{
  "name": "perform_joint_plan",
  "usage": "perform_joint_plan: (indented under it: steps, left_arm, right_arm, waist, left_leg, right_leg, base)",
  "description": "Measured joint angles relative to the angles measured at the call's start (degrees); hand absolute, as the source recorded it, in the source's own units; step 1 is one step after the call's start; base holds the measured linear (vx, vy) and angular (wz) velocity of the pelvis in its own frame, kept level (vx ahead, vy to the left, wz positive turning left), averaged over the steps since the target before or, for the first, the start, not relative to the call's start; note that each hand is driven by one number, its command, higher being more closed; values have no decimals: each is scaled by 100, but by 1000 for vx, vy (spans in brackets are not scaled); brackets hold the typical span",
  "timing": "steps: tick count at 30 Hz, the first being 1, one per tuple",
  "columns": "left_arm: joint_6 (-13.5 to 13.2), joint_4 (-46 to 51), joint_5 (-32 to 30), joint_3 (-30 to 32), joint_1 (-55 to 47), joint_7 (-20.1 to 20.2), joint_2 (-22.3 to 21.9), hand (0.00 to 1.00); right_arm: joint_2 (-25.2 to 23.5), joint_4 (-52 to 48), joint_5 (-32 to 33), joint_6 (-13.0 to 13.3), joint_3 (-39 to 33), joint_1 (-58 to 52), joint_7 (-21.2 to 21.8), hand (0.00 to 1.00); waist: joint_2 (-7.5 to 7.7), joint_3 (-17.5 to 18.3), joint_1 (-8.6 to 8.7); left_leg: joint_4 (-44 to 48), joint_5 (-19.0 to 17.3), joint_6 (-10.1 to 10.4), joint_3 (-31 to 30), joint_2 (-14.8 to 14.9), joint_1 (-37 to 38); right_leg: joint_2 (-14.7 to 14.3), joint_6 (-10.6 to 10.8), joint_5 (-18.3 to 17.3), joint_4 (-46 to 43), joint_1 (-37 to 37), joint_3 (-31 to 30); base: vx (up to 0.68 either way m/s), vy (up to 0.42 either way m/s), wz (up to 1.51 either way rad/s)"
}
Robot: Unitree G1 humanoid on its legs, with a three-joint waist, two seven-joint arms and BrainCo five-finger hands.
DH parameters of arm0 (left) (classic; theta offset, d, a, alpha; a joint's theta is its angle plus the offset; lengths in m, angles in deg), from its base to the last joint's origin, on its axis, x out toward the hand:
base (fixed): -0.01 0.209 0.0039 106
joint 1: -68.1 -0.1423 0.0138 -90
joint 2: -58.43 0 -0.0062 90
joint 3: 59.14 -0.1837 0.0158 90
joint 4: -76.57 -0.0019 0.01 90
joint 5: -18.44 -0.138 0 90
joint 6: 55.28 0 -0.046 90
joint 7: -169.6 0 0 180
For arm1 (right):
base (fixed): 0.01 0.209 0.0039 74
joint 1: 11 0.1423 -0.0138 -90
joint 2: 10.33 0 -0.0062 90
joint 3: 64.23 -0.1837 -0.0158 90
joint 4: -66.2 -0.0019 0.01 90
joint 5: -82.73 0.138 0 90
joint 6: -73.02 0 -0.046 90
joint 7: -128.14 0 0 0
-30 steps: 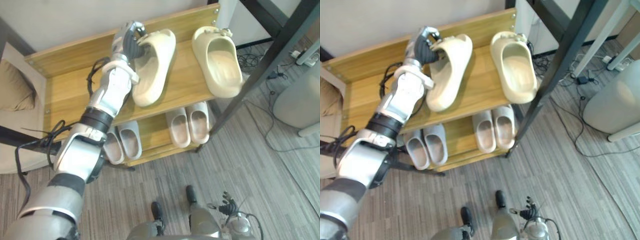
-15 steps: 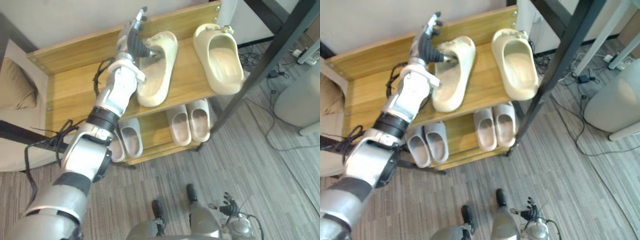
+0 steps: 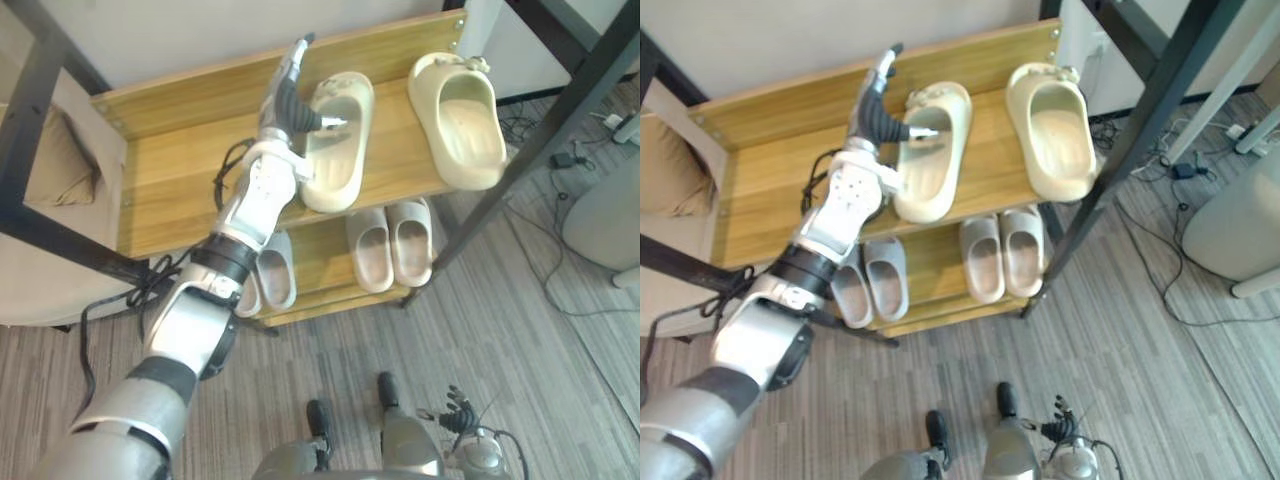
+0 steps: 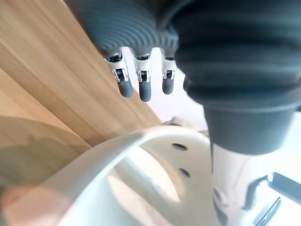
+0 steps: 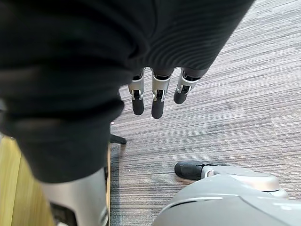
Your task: Organize the slippers on the shoe rack
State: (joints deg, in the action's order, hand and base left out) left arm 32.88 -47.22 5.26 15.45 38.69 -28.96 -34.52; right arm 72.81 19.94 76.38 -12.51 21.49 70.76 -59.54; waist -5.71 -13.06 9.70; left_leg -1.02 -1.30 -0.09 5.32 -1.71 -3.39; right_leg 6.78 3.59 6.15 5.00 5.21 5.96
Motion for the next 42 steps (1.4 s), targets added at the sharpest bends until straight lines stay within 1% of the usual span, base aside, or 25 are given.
perform_joint_plan:
  steps: [2,7,10,12,13,15,18,22,25,28,33,38,42]
  left_arm:
    - [-12,343,111,-3,-179,-20,-111,0]
    - [-93,900,347,0,-436,-35,-135,0]
    - [-227,1132,866,9,-704,-13,-208,0]
    - [-299,1255,1577,78,-958,20,-281,0]
    - [-313,1266,1671,84,-1007,24,-274,0]
    - [-409,1279,2201,96,-1313,82,-250,0]
    - [-413,1294,2533,91,-1520,161,-248,0]
    - [-413,1392,2693,80,-1801,269,-233,0]
    - [-413,1506,2752,51,-2058,306,-209,0]
    - [-412,1513,2918,-88,-2205,393,-209,0]
    - [-423,1658,2934,-378,-2289,513,-223,0]
    - [-425,1686,2970,-617,-2296,533,-287,0]
    - [-427,1714,2972,-854,-2293,535,-480,0]
  right_arm:
    - [1,3,-3,0,5,-9,-4,0]
    - [1,6,-9,2,10,-18,-4,0]
    - [1,8,-29,-3,12,-26,-3,0]
    - [1,13,-37,-38,22,-32,-2,0]
    - [1,13,-37,-51,26,-31,-1,0]
    - [3,14,-40,-69,53,-32,3,0]
    - [5,13,-41,-77,58,-32,4,0]
    - [49,14,-41,-104,153,-29,7,0]
    - [81,14,-43,-105,229,-21,9,0]
    - [76,14,-44,-107,245,-20,9,0]
    - [65,23,-46,-111,259,-8,9,0]
    - [54,105,-46,-113,277,41,9,0]
    - [48,194,-45,-111,286,109,9,0]
  waist:
    - [0,1,-22]
    - [-1,2,-57]
    - [-2,4,-62]
    - [-2,6,-79]
    - [-2,6,-85]
    - [-3,10,-98]
    - [1,17,-121]
    - [3,19,-210]
    - [10,23,-238]
    - [48,43,-249]
    - [127,87,-254]
    - [171,117,-253]
    - [192,136,-250]
  left_leg:
    - [-1,0,0,-70,-8,85]
    - [-29,54,2,-142,-15,70]
    - [-126,136,15,-243,-14,88]
    - [-203,184,29,-287,-5,147]
    - [-204,184,29,-289,-3,162]
    - [-216,184,30,-318,-1,250]
    - [-246,229,44,-418,0,243]
    - [-296,258,55,-440,24,243]
    - [-306,269,68,-463,37,236]
    - [-313,268,68,-468,39,236]
    - [-318,269,68,-481,38,234]
    - [-318,278,70,-511,36,237]
    - [-386,332,80,-561,34,254]
  right_leg:
    - [9,15,-15,1,-117,50]
    - [22,17,-14,1,-130,163]
    - [21,16,-14,1,-142,262]
    - [10,16,-16,1,-182,306]
    - [2,14,-17,2,-202,320]
    - [-9,5,-32,3,-297,366]
    - [-6,5,-38,4,-328,489]
    - [-27,3,-40,5,-330,556]
    - [-38,3,-41,6,-331,583]
    - [-39,7,-44,8,-331,589]
    - [-38,12,-47,9,-332,599]
    - [-35,14,-48,13,-347,627]
    - [-32,14,-48,32,-354,671]
  base:
    - [-16,5,12]
    - [-42,-6,10]
    - [-31,-18,16]
    - [-24,-18,10]
    - [-15,-15,4]
    - [-15,-12,8]
    - [-31,-9,16]
    - [-29,-11,9]
    - [-9,-8,2]
    - [0,0,0]
    - [0,0,0]
    - [-2,0,1]
    - [-16,1,6]
